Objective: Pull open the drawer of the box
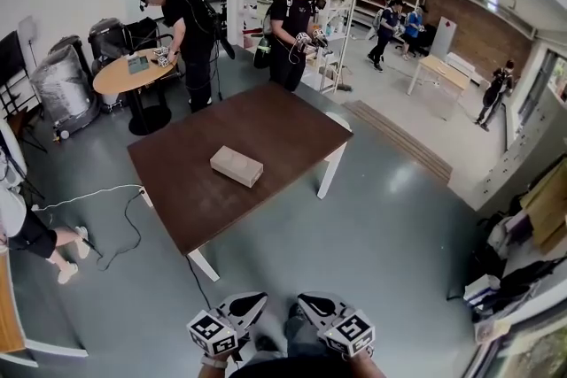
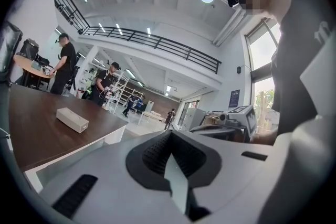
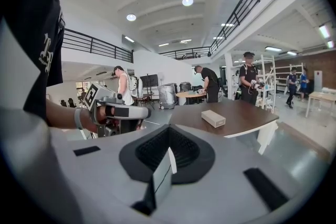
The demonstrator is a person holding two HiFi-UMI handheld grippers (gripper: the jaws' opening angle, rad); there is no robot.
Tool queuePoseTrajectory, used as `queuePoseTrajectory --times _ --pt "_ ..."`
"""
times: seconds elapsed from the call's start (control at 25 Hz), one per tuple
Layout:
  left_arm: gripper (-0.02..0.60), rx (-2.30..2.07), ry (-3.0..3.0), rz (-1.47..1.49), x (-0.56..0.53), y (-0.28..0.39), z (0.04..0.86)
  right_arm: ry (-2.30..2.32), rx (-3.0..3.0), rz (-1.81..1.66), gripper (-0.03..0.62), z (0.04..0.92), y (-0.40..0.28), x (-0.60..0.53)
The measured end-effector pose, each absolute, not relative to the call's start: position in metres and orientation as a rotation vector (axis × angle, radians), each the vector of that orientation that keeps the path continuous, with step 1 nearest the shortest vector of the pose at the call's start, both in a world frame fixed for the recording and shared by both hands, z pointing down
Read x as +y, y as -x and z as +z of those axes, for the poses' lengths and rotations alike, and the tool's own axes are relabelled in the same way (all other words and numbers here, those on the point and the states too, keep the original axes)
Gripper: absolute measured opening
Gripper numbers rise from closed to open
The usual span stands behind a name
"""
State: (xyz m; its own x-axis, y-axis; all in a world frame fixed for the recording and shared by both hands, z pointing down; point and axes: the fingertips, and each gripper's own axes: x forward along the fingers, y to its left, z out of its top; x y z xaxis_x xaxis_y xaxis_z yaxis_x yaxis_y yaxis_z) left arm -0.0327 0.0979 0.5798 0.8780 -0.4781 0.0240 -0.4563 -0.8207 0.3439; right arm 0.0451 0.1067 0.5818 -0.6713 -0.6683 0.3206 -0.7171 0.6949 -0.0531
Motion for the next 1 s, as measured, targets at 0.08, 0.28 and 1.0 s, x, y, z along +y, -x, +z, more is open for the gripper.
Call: queuePoseTrajectory --times 0.08,0.28,1.0 --pt "0.005 -0.693 -2.704 -0.08 0.097 0.031 0.583 -1.122 -2.624 0.259 -0.012 0.582 -0.048 0.103" --pt "0.005 -0.71 -2.704 -0.068 0.094 0.035 0.583 -1.085 -2.667 0.264 -0.012 0.593 -0.042 0.1" --pt "0.005 -0.884 -2.651 -0.104 0.072 0.051 0.581 -0.938 -2.734 0.24 -0.012 0.579 -0.02 0.069"
